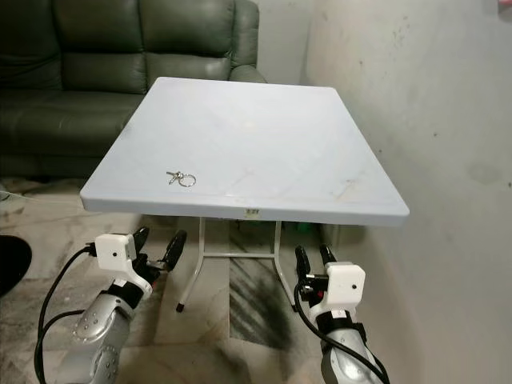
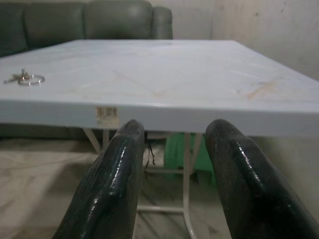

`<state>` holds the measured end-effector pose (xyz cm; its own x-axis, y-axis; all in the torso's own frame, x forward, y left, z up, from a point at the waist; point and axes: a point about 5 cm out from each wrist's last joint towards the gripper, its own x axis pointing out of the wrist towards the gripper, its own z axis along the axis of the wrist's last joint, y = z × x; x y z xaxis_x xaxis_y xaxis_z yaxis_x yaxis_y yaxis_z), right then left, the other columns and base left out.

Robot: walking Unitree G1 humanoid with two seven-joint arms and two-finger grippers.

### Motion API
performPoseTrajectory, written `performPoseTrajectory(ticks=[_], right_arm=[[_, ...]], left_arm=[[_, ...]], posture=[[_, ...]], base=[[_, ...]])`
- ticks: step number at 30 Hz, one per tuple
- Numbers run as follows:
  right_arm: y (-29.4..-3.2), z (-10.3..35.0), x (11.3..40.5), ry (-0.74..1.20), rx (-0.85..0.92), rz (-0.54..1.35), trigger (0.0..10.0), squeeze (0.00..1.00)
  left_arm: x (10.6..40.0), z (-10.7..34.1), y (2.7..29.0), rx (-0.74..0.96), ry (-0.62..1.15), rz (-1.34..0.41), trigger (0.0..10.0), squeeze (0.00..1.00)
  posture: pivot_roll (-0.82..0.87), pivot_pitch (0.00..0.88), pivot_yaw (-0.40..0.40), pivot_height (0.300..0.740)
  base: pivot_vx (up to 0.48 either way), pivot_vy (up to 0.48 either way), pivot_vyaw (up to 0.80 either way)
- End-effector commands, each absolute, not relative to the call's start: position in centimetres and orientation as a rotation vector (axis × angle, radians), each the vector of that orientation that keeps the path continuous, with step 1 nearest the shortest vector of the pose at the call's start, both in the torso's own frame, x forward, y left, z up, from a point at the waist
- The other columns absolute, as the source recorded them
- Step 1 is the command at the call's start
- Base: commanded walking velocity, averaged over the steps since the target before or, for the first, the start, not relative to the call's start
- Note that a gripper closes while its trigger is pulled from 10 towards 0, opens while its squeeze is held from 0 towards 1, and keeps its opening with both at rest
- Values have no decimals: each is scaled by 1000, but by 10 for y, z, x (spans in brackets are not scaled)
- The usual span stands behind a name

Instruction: Hang keys on a hook

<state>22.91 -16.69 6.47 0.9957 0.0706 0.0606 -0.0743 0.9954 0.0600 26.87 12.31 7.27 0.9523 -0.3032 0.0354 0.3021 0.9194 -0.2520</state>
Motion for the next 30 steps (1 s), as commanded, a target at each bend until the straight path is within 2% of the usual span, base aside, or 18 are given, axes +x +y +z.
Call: performPoseTrajectory(ticks=[1, 14, 15, 16, 17, 18, 30], right_arm=[[-162, 70, 233, -83, 78, 87, 10000, 0], [-161, 69, 234, -72, 111, 95, 10000, 0], [-161, 70, 234, -75, 113, 103, 10000, 75], [-161, 70, 234, -78, 113, 109, 10000, 75], [-161, 70, 235, -78, 114, 113, 10000, 663], [-161, 70, 234, -78, 126, 122, 10000, 1000], [-162, 71, 234, -80, 139, 135, 10000, 1000]], left_arm=[[271, 75, 133, -239, -3, -287, 10000, 0], [273, 75, 133, -234, -2, -292, 10000, 0], [274, 76, 133, -234, -3, -290, 10000, 0], [274, 76, 133, -235, -4, -289, 10000, 0], [275, 76, 133, -235, -7, -287, 10000, 0], [275, 77, 133, -225, -11, -286, 10000, 0], [275, 70, 134, -201, 32, -256, 10000, 0]], posture=[[-25, 7, -60, 740], [-24, 0, -60, 740], [-23, 0, -62, 740], [-23, 0, -62, 740], [-23, 0, -63, 740], [-23, 0, -63, 740], [-23, 0, -67, 740]], base=[[0, 469, 0], [0, 468, 0], [0, 240, 0], [0, 240, 0], [0, 0, 0], [0, 0, 0], [0, 0, 0]])
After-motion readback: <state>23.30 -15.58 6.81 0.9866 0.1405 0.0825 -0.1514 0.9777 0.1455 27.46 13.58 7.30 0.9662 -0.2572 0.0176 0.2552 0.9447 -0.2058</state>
